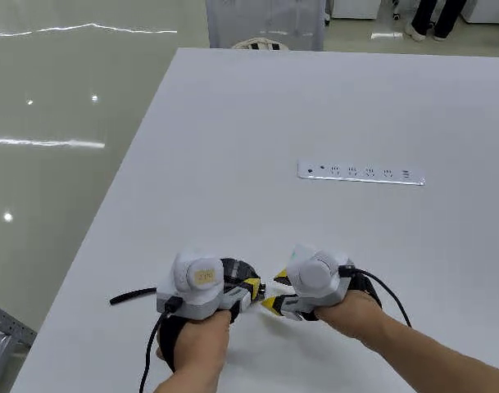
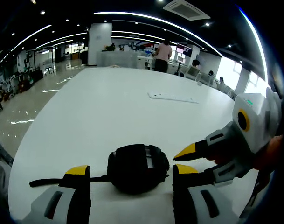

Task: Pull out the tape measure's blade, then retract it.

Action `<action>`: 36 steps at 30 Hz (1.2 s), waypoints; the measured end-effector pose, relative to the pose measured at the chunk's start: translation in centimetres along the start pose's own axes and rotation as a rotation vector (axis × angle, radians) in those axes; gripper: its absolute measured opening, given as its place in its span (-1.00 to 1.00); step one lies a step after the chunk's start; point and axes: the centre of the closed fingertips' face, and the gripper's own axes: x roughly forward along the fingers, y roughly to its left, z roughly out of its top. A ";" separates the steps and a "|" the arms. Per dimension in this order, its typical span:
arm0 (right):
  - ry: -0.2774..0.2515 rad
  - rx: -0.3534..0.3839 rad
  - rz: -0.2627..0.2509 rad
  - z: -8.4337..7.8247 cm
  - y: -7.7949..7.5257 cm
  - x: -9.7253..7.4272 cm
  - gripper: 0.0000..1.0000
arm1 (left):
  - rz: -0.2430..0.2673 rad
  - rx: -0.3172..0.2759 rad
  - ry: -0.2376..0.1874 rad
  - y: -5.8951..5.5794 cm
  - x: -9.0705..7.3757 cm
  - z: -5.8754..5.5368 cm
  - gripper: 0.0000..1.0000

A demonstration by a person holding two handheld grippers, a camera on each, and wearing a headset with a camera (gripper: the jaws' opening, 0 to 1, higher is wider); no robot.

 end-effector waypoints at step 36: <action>-0.126 0.195 -0.201 1.8 2.8 -7.7 -0.03 | -0.028 0.078 -0.007 -0.1 -6.2 -2.2 0.50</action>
